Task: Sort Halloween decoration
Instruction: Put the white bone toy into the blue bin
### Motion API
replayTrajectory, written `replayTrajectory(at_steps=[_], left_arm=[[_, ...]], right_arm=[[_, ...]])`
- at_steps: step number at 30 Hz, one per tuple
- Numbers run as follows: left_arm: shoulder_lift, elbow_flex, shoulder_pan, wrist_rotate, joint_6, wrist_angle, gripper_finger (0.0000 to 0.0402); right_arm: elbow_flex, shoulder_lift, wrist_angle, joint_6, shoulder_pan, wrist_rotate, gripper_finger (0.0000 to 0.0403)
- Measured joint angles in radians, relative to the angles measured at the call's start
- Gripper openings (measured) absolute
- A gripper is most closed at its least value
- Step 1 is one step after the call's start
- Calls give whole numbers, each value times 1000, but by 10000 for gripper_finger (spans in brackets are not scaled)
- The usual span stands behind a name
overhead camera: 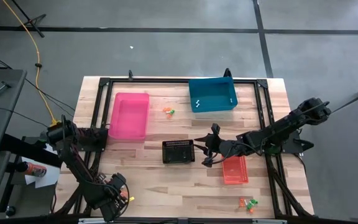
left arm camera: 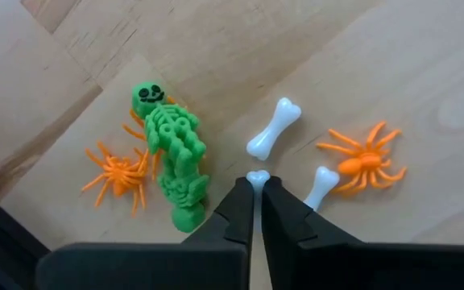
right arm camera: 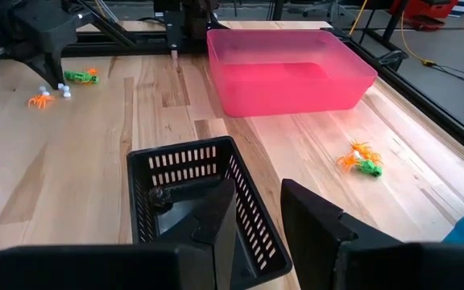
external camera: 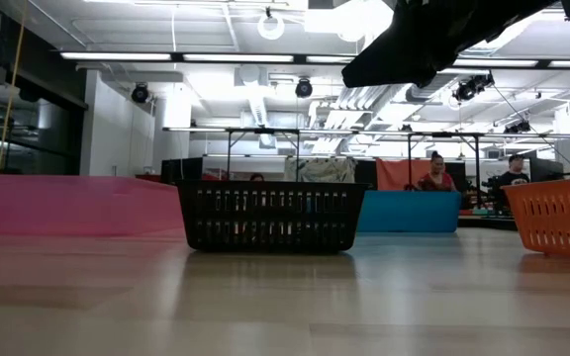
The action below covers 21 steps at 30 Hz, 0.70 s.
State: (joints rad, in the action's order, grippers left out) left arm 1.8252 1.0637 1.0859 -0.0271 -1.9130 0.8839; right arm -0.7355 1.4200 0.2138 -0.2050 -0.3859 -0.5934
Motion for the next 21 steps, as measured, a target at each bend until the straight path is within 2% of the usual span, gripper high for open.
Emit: replayTrajectory(at_steps=[21], left_arm=[[-3,-2,0,-8,6,4,1]], right_arm=[[0,0,0,0,0,0,97]])
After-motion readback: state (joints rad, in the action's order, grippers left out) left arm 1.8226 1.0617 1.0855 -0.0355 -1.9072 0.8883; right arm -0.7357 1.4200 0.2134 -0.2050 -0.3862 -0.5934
